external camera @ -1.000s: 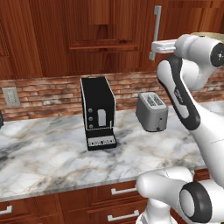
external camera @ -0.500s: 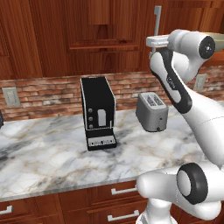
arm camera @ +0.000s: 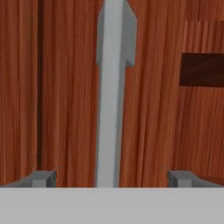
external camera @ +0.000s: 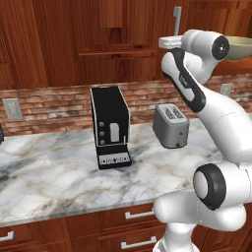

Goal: Move the bowls from the cabinet to the plates on the dining table.

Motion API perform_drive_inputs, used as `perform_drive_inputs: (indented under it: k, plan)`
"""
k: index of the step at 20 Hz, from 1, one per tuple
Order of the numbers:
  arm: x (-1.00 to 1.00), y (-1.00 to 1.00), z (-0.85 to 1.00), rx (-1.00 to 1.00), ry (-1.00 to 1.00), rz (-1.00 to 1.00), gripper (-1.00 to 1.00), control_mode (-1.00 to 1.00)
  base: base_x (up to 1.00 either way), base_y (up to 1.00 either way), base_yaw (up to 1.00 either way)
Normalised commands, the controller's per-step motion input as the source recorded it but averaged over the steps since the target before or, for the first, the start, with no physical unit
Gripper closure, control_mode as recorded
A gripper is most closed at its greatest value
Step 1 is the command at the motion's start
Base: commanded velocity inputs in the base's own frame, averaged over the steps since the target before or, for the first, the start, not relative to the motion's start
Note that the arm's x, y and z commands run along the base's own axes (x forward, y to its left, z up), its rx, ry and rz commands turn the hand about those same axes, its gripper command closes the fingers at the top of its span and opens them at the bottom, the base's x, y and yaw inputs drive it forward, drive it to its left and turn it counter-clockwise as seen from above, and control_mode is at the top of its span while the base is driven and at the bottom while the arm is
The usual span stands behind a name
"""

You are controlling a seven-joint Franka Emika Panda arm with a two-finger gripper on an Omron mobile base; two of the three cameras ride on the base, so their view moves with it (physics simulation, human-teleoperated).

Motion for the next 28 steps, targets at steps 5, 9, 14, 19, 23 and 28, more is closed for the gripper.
perform_drive_inputs:
  k: [5, 9, 14, 19, 23, 28]
  plan:
    - [0.54, 0.00, 0.00, 0.00, 0.00, -0.01, -1.00, -1.00, 0.00, 0.00, 0.00]
    - [0.59, 0.00, 0.00, 0.00, 0.00, 0.00, -1.00, -1.00, 0.00, 0.00, 0.00]
    - [0.65, 0.00, 0.00, 0.00, 0.00, 0.00, -1.00, -1.00, 0.00, 0.00, 0.00]
    - [0.35, 0.06, 0.00, -0.05, 0.00, 0.00, 1.00, -1.00, 0.00, 0.00, 0.00]
    - [0.10, 0.00, 0.00, -0.01, 0.00, 0.00, 1.00, -1.00, 0.00, 0.00, 0.00]
    - [-0.09, 0.01, 0.00, 0.00, -0.01, -0.01, 1.00, -1.00, 0.00, 0.00, 0.00]
